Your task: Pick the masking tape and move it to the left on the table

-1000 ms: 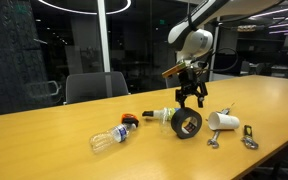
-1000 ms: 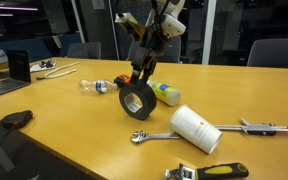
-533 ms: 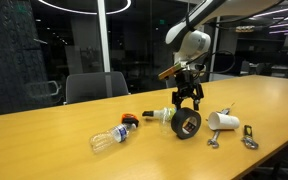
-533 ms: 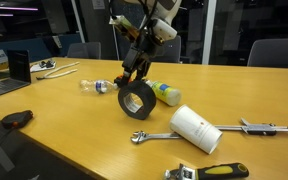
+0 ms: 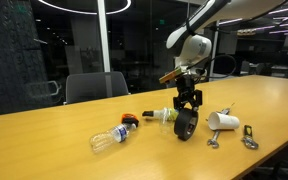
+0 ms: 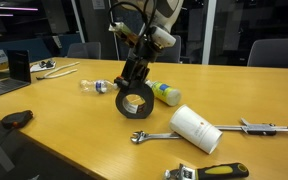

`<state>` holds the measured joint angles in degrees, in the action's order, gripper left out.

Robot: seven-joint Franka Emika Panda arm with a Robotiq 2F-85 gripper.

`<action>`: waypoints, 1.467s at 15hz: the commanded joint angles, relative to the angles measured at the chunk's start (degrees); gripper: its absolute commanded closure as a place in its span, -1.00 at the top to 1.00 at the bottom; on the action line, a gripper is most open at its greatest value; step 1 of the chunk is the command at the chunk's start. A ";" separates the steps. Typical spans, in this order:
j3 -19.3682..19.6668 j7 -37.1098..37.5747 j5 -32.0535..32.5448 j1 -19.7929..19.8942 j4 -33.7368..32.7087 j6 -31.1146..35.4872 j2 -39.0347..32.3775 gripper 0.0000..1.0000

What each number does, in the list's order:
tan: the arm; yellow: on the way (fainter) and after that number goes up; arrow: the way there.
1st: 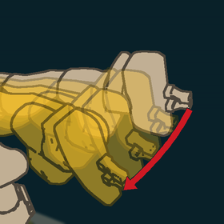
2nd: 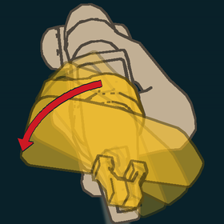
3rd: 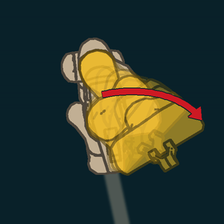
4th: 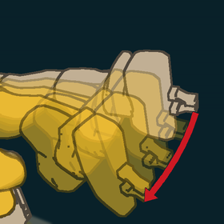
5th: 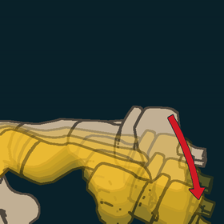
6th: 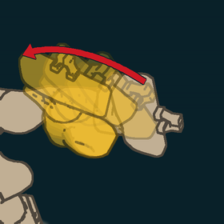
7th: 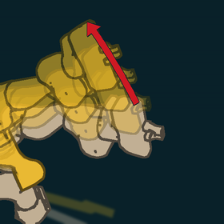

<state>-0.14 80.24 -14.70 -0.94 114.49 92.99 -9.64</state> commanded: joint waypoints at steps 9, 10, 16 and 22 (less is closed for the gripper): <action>0.41 -0.23 3.82 -0.76 -2.93 -1.85 0.88 -0.39; 0.20 -0.05 5.43 -1.10 -4.58 -2.64 0.91 -0.39; -1.67 -0.47 12.84 -3.95 -14.94 -6.80 -0.08 -0.39; -5.76 -8.67 16.68 -8.56 -27.46 -9.11 -4.25 -0.39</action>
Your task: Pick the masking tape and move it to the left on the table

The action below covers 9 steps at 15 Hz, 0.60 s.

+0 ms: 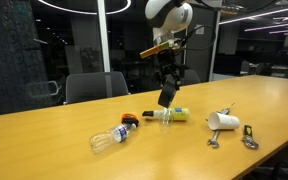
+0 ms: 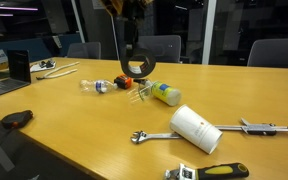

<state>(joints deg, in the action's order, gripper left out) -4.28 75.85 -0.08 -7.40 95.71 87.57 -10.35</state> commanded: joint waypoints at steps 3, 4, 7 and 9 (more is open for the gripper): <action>-3.44 -9.46 2.35 -4.65 -13.48 -3.39 -6.05 -0.39; -4.06 -11.06 2.39 -5.68 -15.10 -3.50 -7.15 -0.39; -5.47 -16.51 2.28 -8.37 -19.00 -3.50 -9.97 -0.39; -6.33 -20.20 2.02 -10.27 -21.24 -3.38 -11.86 -0.39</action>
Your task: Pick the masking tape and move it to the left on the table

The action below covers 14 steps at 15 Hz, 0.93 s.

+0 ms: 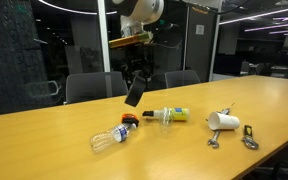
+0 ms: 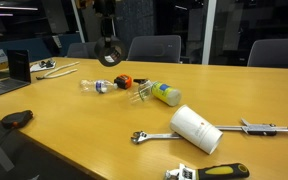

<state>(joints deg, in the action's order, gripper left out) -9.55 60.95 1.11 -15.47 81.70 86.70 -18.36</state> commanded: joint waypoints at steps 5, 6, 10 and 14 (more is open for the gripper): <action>-2.39 -16.13 0.68 -6.07 -11.60 -3.39 -7.65 -0.39; -2.52 -18.60 0.66 -6.64 -12.40 -3.56 -8.35 -0.39; -2.72 -29.33 0.40 -8.31 -14.87 -4.88 -10.74 -0.39; -3.45 -38.43 -1.32 -9.68 -14.46 -8.10 -12.44 -0.39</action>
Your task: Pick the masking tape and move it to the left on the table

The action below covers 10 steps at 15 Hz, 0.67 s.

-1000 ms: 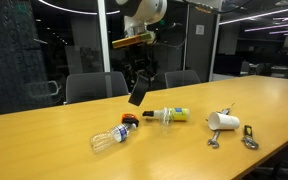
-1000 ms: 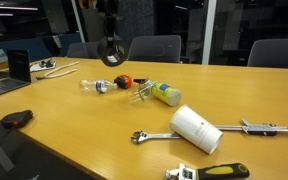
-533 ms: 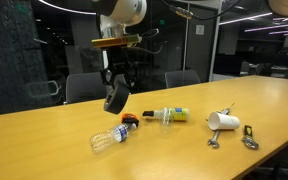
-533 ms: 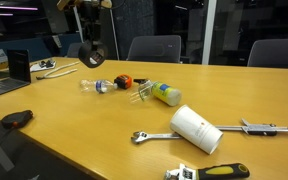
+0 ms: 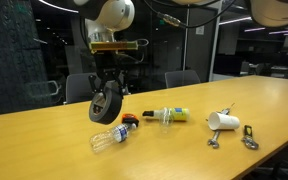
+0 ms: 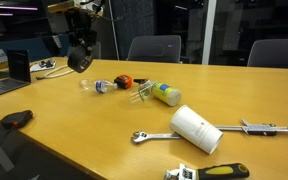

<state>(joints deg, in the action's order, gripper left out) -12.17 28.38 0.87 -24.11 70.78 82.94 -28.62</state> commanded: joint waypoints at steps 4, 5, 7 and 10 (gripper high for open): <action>-2.35 -14.19 0.41 -3.32 -4.10 -8.52 -2.80 -0.39; -2.74 -16.27 0.95 -3.99 -4.57 -9.82 -2.86 -0.39; -3.31 -19.55 2.07 -5.36 -5.00 -11.93 -2.67 -0.39; -2.99 -18.74 4.35 -7.64 -4.20 -11.70 -1.72 -0.39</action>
<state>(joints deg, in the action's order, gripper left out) -15.29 10.06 2.21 -29.81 68.91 73.27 -30.67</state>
